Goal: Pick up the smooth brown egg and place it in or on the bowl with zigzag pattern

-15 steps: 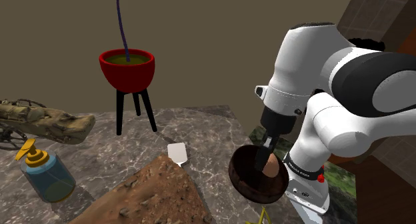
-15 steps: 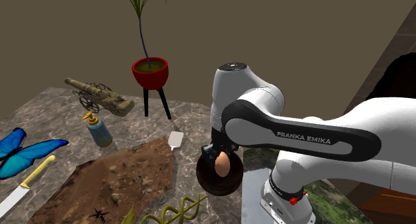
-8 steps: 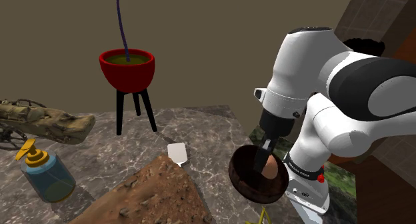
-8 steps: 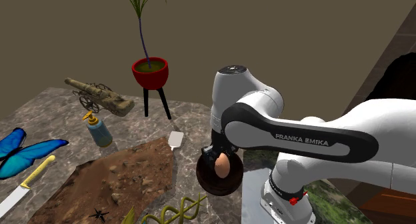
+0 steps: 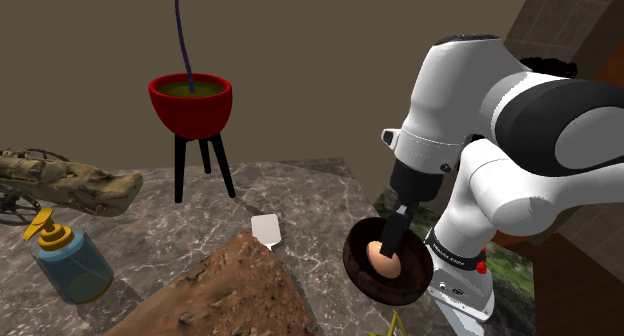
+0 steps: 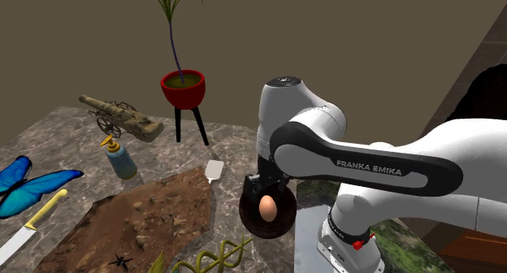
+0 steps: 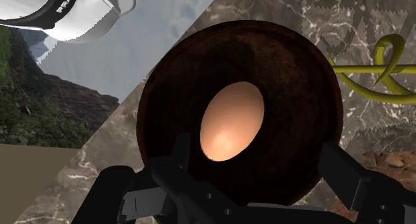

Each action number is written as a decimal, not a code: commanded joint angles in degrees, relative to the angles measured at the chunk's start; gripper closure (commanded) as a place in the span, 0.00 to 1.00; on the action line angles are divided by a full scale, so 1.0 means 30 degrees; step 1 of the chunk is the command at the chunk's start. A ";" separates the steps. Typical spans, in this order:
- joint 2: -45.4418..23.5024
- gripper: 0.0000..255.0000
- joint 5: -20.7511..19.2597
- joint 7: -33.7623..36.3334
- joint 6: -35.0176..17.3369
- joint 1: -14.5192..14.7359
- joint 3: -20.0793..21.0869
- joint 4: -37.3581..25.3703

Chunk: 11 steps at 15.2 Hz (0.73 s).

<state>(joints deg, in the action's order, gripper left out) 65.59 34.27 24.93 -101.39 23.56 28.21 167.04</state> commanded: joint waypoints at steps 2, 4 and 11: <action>0.0202 0.00 -0.1063 0.0065 0.1574 -0.0498 -0.1010 -0.1376; 0.0189 0.00 -0.1368 0.0078 0.2023 -0.0642 -0.1308 -0.1836; 0.0189 0.00 -0.1369 0.0079 0.2023 -0.0642 -0.1308 -0.1836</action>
